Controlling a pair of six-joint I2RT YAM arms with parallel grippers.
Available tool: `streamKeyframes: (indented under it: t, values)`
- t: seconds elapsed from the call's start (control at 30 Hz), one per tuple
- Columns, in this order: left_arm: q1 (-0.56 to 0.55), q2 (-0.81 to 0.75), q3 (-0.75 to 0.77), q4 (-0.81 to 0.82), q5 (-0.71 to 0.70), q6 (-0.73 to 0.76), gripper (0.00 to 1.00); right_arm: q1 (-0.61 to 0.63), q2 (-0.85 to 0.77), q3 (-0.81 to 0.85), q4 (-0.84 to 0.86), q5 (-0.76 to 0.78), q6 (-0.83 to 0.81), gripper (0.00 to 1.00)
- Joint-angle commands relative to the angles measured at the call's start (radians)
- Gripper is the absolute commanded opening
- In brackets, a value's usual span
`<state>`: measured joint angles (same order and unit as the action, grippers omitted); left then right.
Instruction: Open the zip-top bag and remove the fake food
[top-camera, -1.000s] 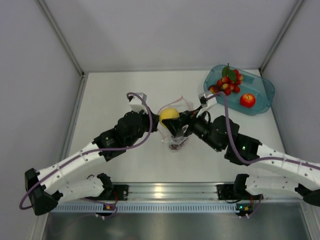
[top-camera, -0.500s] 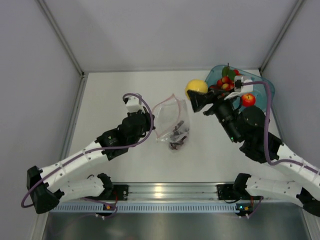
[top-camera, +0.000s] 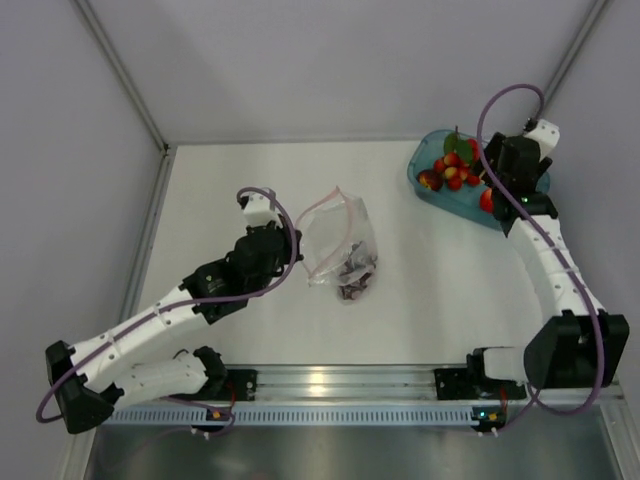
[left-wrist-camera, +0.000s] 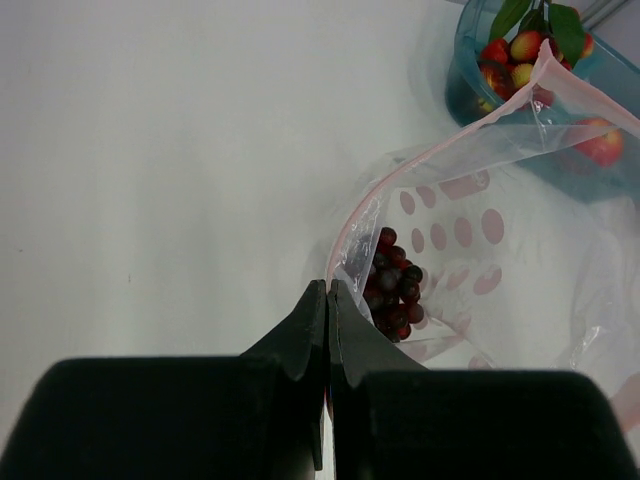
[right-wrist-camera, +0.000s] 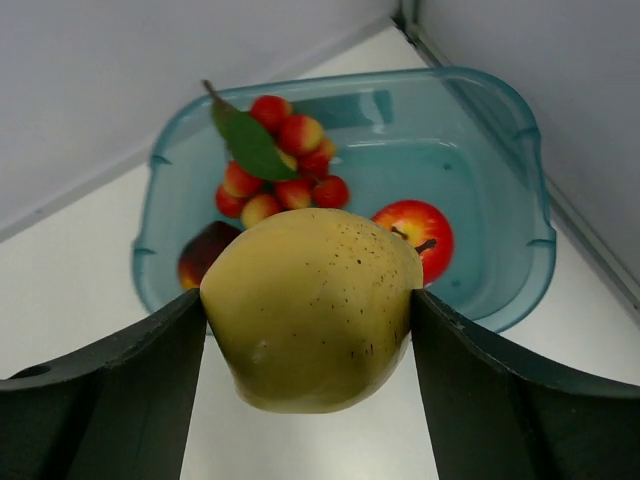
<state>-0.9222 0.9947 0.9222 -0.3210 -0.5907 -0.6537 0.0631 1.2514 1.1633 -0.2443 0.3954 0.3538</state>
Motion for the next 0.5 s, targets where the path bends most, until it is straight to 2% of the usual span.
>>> streamKeyframes:
  t: [0.0, 0.23, 0.33, 0.43, 0.47]
  values:
    - [0.006, -0.031, 0.061, -0.023, 0.006, 0.034, 0.00, -0.100, 0.089, 0.091, -0.004, -0.033, 0.027, 0.29]
    - [0.008, -0.057, 0.078, -0.050, 0.083, 0.068, 0.00, -0.209, 0.397, 0.237, -0.006, 0.026, 0.088, 0.32]
    - [0.006, -0.077, 0.069, -0.056, 0.106, 0.071, 0.00, -0.238, 0.520, 0.312, -0.032, 0.014, 0.086, 0.37]
    - [0.006, -0.091, 0.063, -0.056, 0.114, 0.077, 0.00, -0.258, 0.601, 0.361, -0.038, -0.009, 0.082, 0.49]
    - [0.006, -0.091, 0.063, -0.058, 0.123, 0.080, 0.00, -0.263, 0.614, 0.374, -0.047, -0.007, 0.080, 0.59]
